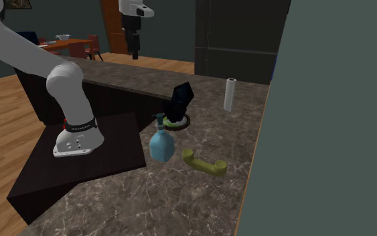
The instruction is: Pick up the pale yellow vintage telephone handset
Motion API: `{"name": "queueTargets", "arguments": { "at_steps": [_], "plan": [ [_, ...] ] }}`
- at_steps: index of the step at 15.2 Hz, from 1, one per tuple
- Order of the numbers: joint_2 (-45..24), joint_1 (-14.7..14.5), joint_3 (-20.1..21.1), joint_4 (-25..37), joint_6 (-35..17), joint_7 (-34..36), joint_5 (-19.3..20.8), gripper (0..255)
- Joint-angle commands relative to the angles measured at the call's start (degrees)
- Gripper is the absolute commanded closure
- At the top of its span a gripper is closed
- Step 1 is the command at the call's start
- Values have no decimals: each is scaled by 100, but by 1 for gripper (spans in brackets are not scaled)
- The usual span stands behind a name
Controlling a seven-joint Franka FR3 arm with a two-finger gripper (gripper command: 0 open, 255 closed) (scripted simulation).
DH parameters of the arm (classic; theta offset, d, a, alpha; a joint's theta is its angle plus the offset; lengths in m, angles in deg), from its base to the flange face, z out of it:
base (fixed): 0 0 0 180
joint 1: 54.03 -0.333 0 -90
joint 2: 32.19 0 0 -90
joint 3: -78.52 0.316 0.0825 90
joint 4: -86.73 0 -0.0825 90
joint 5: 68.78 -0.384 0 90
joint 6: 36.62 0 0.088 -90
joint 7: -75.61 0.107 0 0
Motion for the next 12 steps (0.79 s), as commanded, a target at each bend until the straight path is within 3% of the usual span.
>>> {"name": "queueTargets", "arguments": {
  "at_steps": [1,12],
  "plan": [
    [0,0,0,0,0,0,0,0],
    [-1460,582,-272,-489,-2130,396,343,0]
  ]
}}
